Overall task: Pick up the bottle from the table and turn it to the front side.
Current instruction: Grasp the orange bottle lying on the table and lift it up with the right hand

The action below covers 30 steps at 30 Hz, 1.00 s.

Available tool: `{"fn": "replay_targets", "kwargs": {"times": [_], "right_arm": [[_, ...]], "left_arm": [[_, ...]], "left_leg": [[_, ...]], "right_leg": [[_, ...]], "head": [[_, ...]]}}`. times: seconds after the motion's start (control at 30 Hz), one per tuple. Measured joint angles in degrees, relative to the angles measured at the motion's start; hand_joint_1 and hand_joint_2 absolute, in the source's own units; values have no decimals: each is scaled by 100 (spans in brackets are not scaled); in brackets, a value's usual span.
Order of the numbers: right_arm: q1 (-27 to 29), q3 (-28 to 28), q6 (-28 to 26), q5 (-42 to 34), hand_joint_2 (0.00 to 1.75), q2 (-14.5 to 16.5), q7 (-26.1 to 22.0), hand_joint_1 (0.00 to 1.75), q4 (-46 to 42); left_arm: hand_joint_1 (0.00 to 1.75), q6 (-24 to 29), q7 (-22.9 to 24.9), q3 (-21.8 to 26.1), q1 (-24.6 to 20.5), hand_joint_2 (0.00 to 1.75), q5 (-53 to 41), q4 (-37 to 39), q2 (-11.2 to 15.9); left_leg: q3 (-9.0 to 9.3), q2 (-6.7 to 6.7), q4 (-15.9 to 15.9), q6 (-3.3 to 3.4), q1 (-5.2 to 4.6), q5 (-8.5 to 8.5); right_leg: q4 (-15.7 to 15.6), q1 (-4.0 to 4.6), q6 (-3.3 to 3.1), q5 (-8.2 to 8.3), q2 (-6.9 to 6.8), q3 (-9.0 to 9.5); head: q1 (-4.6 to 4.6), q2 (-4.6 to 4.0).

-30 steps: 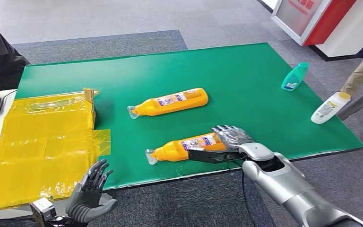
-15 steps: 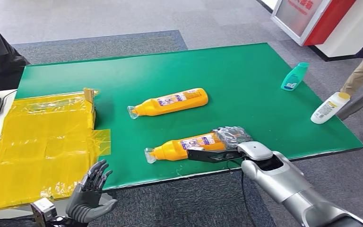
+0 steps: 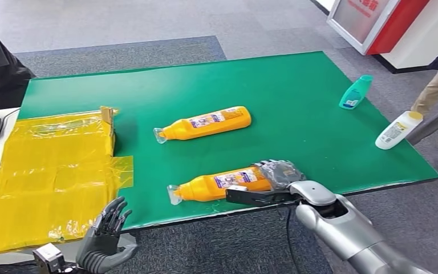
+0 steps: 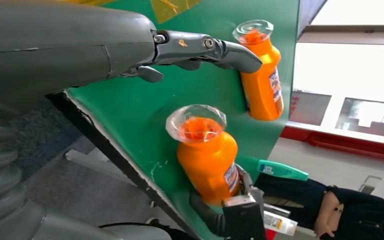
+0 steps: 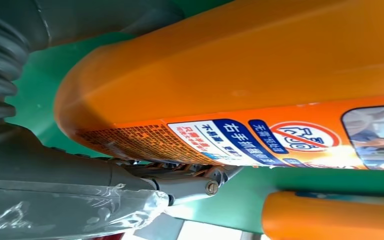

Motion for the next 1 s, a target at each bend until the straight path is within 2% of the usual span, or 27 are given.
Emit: {"fn": "replay_targets", "kwargs": {"times": [0.23, 0.4, 0.7, 1.0], "right_arm": [[712, -224, -228, -301, 175, -2, -99, 175, -1090], [1046, -341, -364, -562, 175, 134, -242, 175, -1804], [1417, -367, -570, -1127, 175, 654, -650, 175, -2432], [1582, -328, -725, -1609, 175, 1209, -1099, 175, -2467]], "left_arm": [[0, -127, -2, 181, 173, 175, -8, -246, -17], [0, -244, -2, 300, 249, 175, -105, -479, -77], [0, -408, -2, 198, 328, 175, -262, -1008, -119], [0, -769, 37, -24, 291, 175, 16, -1456, -124]], "left_leg": [[-3, -2, 0, -2, 0, -2], [-4, -3, 0, -2, 0, -1], [-3, -3, 0, -2, 1, -1], [-3, -2, 0, -3, 1, -1]], "right_leg": [[0, 0, -2, -3, -1, -2], [0, 1, -2, -3, 0, -2], [0, 1, -2, -3, 0, -3], [0, 1, -2, -3, 0, -3]], "head": [[-1, 0], [0, 0], [-1, 0], [-1, 0]]}}
